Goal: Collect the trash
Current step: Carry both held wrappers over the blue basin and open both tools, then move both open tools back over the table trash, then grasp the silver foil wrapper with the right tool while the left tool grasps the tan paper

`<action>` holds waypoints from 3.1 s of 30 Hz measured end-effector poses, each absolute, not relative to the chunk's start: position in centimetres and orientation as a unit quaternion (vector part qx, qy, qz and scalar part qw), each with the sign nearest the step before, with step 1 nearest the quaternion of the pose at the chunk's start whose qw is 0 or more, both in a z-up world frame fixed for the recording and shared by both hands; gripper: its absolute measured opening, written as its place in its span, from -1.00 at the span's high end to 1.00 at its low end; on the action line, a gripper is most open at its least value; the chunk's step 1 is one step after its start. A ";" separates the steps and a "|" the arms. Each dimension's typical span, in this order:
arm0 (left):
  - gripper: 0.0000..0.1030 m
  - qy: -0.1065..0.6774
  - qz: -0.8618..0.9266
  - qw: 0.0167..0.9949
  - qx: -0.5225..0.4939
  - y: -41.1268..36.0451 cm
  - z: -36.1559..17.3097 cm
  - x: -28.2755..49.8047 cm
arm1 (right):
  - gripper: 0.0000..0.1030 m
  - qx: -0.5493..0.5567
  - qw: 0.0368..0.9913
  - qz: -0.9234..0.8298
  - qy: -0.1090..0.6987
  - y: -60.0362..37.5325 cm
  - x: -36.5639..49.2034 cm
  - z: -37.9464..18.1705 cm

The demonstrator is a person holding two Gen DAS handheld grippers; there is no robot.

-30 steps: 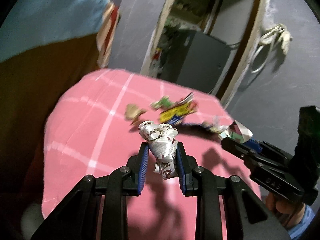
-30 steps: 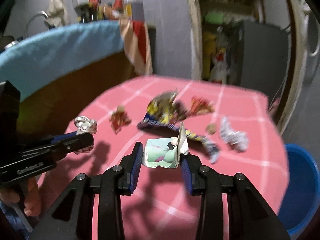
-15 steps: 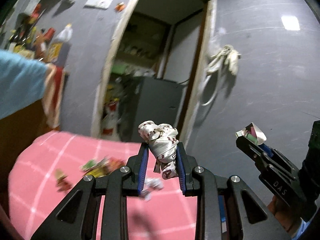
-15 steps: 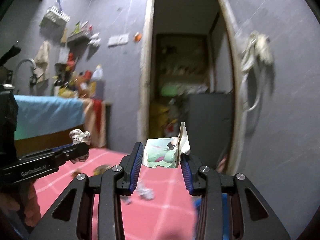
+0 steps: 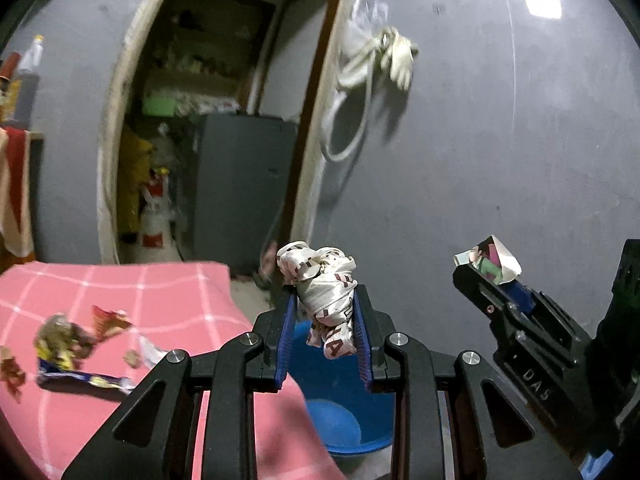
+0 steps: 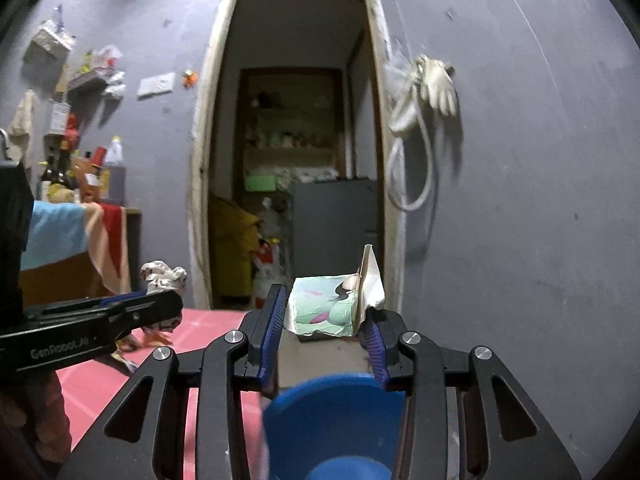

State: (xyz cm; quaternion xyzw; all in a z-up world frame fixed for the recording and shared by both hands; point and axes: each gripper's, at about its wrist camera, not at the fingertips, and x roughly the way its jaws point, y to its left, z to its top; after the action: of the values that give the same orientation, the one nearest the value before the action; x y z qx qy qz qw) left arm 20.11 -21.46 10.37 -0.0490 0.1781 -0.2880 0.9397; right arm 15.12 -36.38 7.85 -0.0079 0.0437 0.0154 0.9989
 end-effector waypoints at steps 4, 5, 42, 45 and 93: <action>0.55 0.234 -0.292 0.927 -0.034 -24.0 8.7 22.8 | 0.29 0.008 0.996 0.002 0.084 -38.0 16.4 6.0; 0.55 0.244 -0.293 0.924 -0.034 -24.3 8.2 23.1 | 0.29 0.012 0.995 0.001 0.094 -38.3 16.7 5.6; -0.62 0.230 -0.243 0.937 -0.100 -15.9 9.5 22.3 | -0.74 0.055 0.991 0.020 0.117 -37.4 17.0 7.4; -0.87 0.194 -0.225 0.949 -0.103 -13.9 10.5 20.8 | -0.98 0.051 0.995 0.031 0.085 -36.1 15.9 8.7; -0.95 0.236 0.006 0.968 -0.089 5.5 3.5 17.4 | -1.00 -0.046 0.974 0.161 0.153 -19.1 20.5 4.6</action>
State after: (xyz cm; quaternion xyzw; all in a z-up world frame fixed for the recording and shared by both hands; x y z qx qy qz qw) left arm 17.39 5.52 3.46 -0.0893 0.2356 0.0059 0.9677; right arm 20.53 -19.11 4.65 -0.0457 0.1528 0.1610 0.9740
